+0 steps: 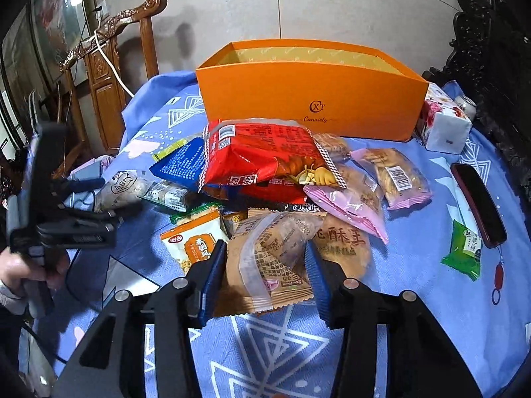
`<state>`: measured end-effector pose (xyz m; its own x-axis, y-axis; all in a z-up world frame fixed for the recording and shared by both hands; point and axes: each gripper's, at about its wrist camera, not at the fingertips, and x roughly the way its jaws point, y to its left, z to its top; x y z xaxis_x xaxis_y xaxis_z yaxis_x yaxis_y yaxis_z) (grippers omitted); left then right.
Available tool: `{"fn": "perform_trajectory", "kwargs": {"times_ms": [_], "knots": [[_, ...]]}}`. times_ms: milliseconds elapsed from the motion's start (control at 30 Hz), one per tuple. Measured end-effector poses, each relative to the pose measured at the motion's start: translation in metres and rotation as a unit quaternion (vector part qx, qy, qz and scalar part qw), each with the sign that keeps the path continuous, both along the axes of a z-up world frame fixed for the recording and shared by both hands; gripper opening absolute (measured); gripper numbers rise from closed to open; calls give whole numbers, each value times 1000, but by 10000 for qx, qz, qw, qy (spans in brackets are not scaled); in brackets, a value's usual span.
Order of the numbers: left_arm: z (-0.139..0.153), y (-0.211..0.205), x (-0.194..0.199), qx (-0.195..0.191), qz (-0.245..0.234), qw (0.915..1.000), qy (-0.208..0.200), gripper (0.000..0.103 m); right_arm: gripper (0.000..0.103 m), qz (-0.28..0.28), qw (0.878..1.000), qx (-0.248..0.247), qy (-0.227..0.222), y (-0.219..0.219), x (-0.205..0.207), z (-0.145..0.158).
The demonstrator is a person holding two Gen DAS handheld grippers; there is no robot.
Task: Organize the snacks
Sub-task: 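Grasp the round pastry bag with the right tool while the left grasps the candy bag, then drop both held snack bags into the orange box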
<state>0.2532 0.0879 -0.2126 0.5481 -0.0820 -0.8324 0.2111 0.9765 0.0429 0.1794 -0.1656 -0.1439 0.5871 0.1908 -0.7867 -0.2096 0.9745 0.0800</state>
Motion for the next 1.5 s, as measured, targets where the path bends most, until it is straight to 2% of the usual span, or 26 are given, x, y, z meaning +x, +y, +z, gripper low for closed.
{"fn": "perform_trajectory", "kwargs": {"times_ms": [33,67,233,300,467,667,867,1000,1233,1500], "knots": [[-4,0,-2,-4,-31,10000,26,76,48,-2,10000,19,-11,-1,0,1],[-7,1,-4,-14,-26,10000,54,70,48,-8,10000,41,-32,-2,-2,2],[-1,15,-15,-503,129,9987,12,55,48,-59,9998,151,-82,-10,-8,7],[4,16,-22,-580,204,9981,-37,53,48,-77,9997,174,-120,-12,-11,9],[25,12,-41,-771,210,9965,-266,52,48,-151,9989,349,-289,-26,-20,18],[76,5,-68,-1187,45,9901,-746,52,48,-345,9962,593,-545,-44,-30,34],[126,-14,-74,-1237,-218,9841,-1256,52,48,-501,9923,767,-839,-60,-36,51],[149,-28,-70,-1317,-383,9797,-1462,52,48,-559,9889,844,-1083,-68,-39,63],[178,-52,-24,-1327,-639,9756,-1628,52,48,-534,9856,807,-1385,-74,-8,87],[210,-83,71,-1249,-690,9738,-1773,52,48,-284,9779,638,-1972,-68,79,133]]}}
